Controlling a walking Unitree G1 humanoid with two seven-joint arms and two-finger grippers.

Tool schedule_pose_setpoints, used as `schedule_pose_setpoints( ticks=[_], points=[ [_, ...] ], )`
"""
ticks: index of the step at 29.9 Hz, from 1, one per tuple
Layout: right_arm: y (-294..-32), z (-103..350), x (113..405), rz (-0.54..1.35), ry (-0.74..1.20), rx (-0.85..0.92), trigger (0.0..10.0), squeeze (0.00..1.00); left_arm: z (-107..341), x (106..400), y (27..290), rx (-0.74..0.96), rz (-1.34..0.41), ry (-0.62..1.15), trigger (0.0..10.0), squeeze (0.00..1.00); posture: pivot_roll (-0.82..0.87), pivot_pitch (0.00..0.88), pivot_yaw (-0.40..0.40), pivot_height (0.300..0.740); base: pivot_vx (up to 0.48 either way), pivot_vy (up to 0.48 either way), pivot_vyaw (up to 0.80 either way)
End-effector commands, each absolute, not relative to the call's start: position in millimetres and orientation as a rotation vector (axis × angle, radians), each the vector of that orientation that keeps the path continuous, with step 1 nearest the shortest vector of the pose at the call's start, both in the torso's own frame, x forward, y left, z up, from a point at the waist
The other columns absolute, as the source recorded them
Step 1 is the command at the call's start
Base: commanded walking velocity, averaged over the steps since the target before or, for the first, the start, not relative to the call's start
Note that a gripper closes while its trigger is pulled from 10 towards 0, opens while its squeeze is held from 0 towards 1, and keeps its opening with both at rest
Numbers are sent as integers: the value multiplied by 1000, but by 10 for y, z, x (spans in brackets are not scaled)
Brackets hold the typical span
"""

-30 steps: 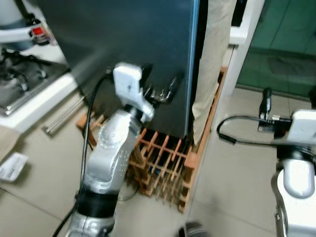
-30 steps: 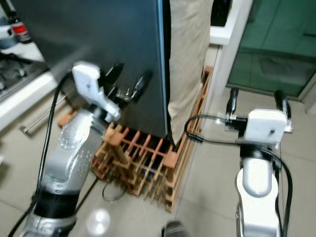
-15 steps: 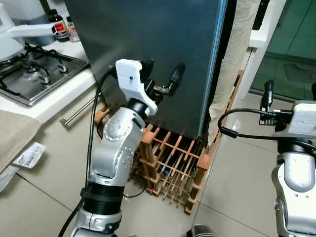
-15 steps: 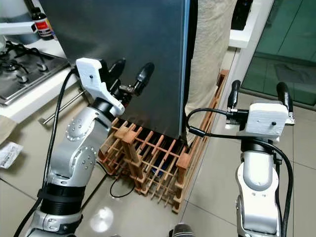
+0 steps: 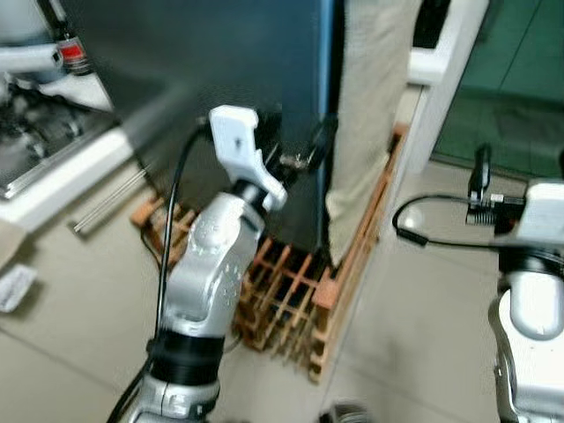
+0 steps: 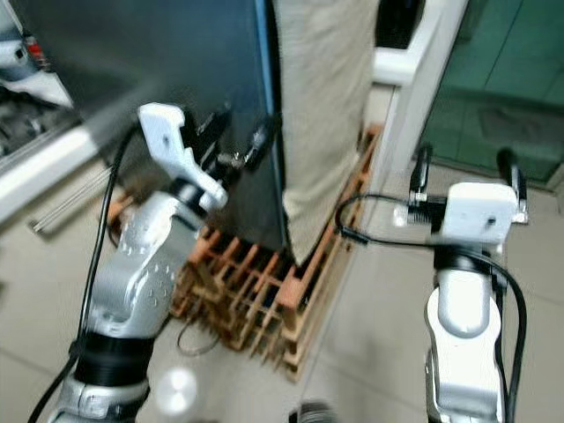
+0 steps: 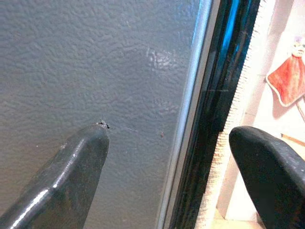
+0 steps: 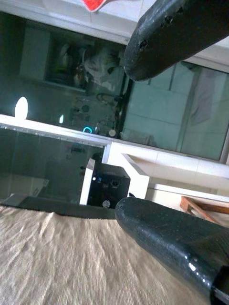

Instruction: Restocking fridge

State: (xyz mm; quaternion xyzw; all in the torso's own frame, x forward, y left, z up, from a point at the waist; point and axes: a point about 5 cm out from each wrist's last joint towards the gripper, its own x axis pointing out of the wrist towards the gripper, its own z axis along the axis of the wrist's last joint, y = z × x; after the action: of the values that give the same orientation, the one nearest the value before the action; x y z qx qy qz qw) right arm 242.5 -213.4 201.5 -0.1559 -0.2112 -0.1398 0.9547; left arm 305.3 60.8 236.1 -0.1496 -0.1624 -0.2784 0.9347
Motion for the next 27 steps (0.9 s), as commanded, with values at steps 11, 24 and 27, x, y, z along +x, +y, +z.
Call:
schedule_pose_setpoints(
  ticks=[11, 24, 27],
  points=[
    [-2095, 2002, 2430, -269, -425, -311, 10000, 0, 2240, 2957, 668, -257, -705, -267, 10000, 0, -278, 71, 90, 723, 0, 0, 0],
    [-2205, 2035, 2507, -300, -426, -310, 10000, 0, 2325, 2974, 560, -296, -701, -257, 10000, 0, -280, 77, 85, 723, 0, 0, 0],
    [-2225, 2068, 2526, -308, -437, -312, 10000, 0, 2334, 2976, 589, -307, -690, -270, 10000, 0, -284, 72, 87, 723, 0, 0, 0]
  ],
)
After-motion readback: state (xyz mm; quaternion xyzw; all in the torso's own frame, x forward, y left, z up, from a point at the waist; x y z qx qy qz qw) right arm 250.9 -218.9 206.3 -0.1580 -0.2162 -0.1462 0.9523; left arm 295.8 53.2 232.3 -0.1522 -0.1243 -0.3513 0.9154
